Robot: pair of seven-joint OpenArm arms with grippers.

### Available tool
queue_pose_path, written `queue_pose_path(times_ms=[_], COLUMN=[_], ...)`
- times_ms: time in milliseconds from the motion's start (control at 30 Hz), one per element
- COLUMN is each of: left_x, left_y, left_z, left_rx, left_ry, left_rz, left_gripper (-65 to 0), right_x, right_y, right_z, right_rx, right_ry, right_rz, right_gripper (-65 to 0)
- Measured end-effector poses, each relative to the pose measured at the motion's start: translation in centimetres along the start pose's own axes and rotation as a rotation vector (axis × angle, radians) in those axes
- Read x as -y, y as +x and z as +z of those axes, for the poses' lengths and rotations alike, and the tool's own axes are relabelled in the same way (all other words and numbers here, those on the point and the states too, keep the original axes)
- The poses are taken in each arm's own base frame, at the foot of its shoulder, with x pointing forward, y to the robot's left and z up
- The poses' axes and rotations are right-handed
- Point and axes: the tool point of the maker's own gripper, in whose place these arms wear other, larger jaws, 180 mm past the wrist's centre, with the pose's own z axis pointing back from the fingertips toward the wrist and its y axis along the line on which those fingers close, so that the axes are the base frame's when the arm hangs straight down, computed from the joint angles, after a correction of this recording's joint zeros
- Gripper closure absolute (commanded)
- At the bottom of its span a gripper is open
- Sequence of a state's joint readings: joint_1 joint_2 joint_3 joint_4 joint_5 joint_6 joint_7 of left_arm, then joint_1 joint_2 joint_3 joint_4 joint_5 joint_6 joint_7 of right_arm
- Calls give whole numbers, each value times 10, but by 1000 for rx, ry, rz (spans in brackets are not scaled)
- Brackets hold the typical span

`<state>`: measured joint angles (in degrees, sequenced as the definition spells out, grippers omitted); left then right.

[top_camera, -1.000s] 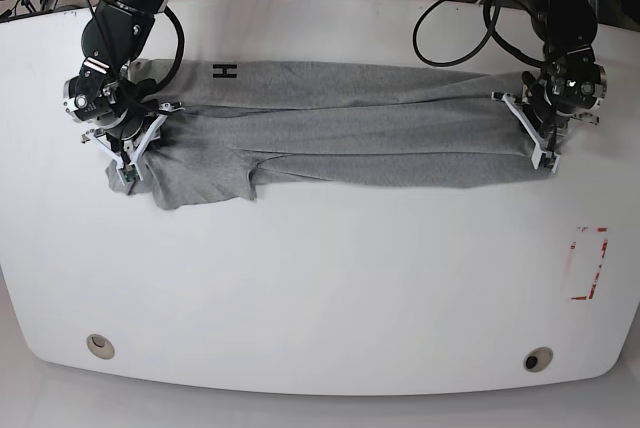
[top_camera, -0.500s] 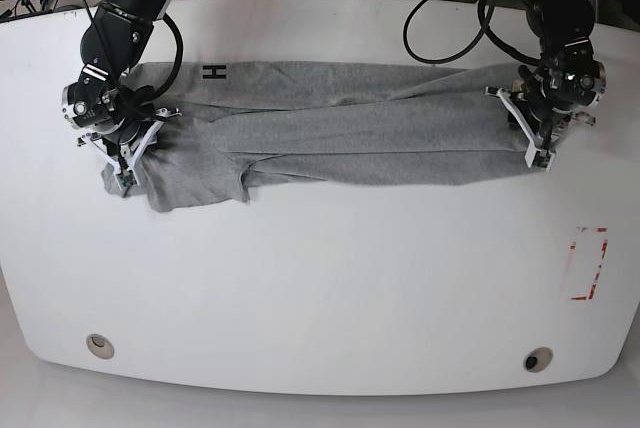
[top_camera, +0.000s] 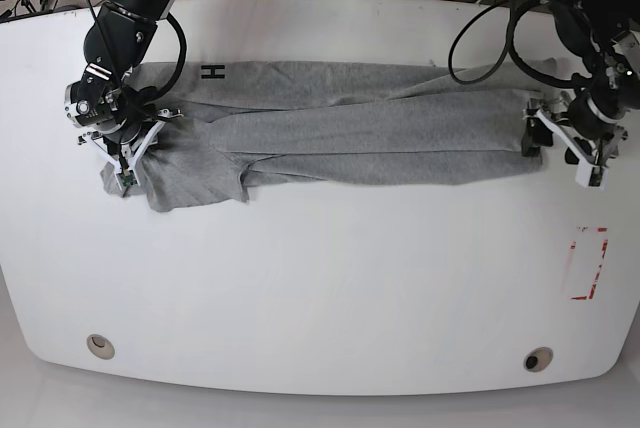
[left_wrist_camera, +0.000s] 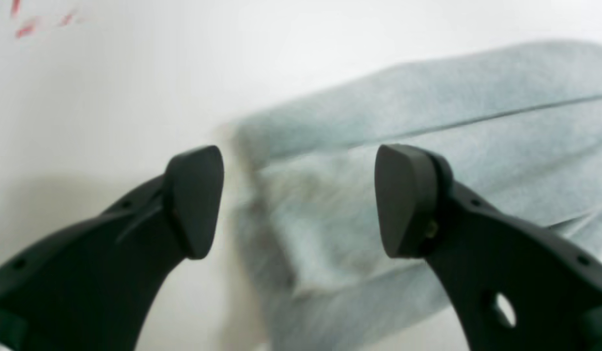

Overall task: Fold the T-shirt properly
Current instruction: 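Grasp the folded strip end with the left gripper, right gripper holding the other end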

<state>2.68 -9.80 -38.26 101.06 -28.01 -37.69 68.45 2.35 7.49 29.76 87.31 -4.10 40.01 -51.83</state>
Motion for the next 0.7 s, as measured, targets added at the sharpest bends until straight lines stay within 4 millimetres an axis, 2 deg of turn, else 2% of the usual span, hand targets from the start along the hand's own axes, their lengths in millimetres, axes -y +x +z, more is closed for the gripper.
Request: queue_pose_path(times_ms=[133,333,433,600,700], left_x=[-13,-35,-42,-34,-22], left_y=[-35,-52,-67,-64,-58], left_z=[-11,-20,-26,-34,-42], left_rx=[-96,-92,-132,-119,-110], left_ry=[-51,-117,-135,-208,-261], left_rz=[90,228,293,315,320], left_gripper=[-444,-442,-442,-442,-440], right_x=[0,-2,-2,-5,-6], right_y=[0,0,0,-1,0], right_z=[0,-1,-1,1,1], right_rx=[-3,4,3,4,12], right_ry=[-1,1,1,1,3], right_rz=[2,-9,-5,-6,-6], right_gripper=[-111,-111,-111,-111,-111])
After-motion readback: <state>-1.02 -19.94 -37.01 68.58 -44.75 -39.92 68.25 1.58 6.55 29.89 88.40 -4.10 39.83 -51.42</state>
